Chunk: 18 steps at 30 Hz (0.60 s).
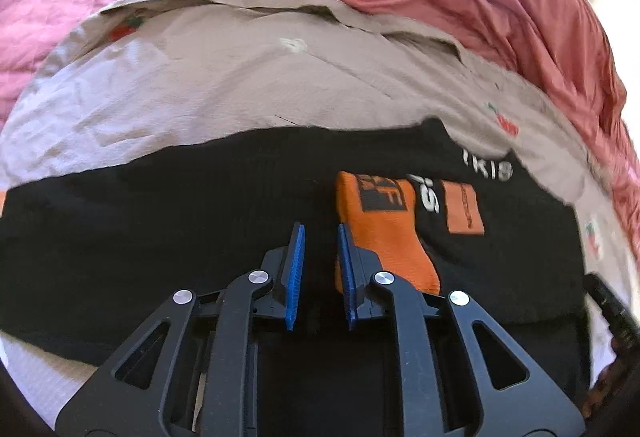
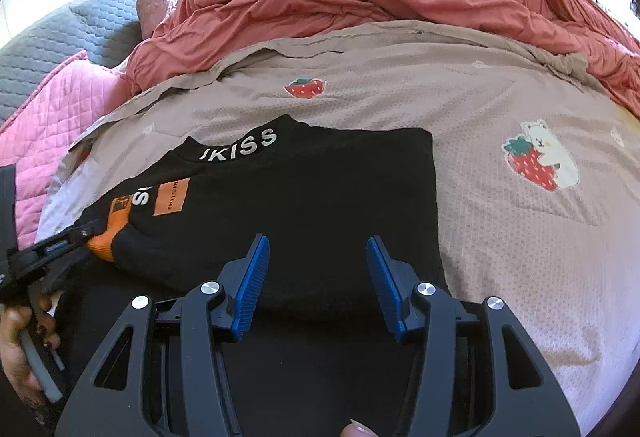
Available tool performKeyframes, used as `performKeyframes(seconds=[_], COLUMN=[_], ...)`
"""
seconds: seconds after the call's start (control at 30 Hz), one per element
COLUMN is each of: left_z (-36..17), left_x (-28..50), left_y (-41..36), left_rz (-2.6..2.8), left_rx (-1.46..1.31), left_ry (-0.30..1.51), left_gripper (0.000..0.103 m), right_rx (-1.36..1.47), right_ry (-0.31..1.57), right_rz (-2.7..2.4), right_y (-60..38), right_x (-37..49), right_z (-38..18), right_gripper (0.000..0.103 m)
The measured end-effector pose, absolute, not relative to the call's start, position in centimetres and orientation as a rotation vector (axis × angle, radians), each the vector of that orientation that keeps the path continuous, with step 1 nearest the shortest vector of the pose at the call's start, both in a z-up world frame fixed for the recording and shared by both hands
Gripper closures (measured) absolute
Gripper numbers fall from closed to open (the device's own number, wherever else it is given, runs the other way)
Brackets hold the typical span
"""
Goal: Fold small clothes
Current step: 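Grasp the orange cuff with the left tool and straighten it, then release, then move the left tool toward the other sleeve's orange cuff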
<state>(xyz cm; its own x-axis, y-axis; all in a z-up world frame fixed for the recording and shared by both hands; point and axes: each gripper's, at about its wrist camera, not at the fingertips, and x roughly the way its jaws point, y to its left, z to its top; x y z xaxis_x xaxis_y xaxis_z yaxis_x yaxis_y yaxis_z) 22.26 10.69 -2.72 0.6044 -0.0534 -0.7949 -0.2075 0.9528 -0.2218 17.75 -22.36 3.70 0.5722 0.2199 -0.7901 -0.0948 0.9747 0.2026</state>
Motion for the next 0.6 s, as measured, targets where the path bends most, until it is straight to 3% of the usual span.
performKeyframes(seconds=[0.2,0.47,0.6], left_z=[-0.3,-1.9,-4.5], left_x=[21.2,21.8,22.7], left_y=[9.8,3.2,3.7], left_rz=[0.053,-0.038,-0.024], left_rx=[-0.285,-0.067,-0.081], left_ry=[0.831,0.897,0.992], left_gripper=[0.092,0.068,0.066], right_rx=[0.137,0.126,0.112], right_ry=[0.939,0.959,1.018], right_rz=[0.185,0.194,0.183], right_y=[-22.4,-22.2,-22.2], right_x=[18.1,18.5,18.9], right_z=[3.7,3.2,1.8], right_gripper=[0.05,0.047,0.047])
